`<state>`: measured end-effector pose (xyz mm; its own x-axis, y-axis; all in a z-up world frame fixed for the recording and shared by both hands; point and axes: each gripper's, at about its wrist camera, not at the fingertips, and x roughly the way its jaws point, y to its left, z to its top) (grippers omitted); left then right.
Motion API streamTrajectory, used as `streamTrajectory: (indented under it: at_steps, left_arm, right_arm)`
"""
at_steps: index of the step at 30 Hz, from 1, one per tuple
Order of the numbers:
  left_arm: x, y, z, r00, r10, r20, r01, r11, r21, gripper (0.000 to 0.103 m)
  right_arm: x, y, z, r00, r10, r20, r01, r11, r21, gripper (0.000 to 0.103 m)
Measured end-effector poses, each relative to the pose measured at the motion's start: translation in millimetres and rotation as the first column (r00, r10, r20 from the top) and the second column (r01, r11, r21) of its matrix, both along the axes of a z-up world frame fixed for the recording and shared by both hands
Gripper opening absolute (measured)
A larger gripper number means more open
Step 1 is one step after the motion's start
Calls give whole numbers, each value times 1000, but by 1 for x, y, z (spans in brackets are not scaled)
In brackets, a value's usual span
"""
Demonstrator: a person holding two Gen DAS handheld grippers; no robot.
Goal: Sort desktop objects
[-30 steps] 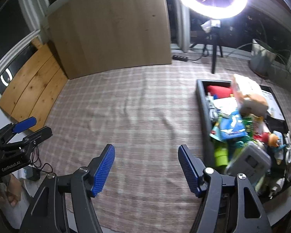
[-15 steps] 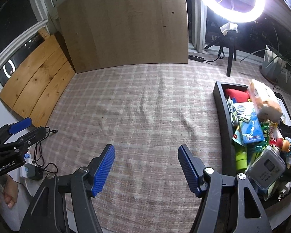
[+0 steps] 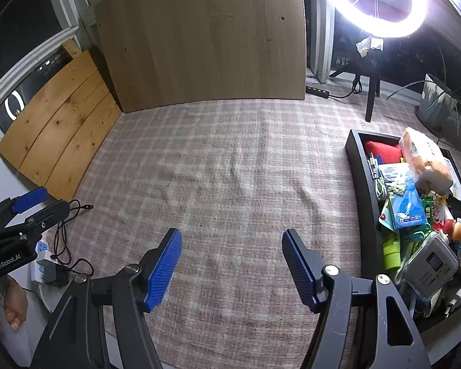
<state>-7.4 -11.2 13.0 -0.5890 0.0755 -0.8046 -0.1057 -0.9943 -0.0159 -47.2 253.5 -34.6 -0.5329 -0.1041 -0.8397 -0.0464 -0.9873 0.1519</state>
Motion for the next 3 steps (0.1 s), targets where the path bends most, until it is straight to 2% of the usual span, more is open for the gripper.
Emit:
streamTrajectory:
  at_steps: [3]
  left_arm:
    - [-1,0,-2,1000,4,7,-4,1000,2,78]
  right_arm:
    - [-1,-1,-2,1000,0,4,0,1000,1,64]
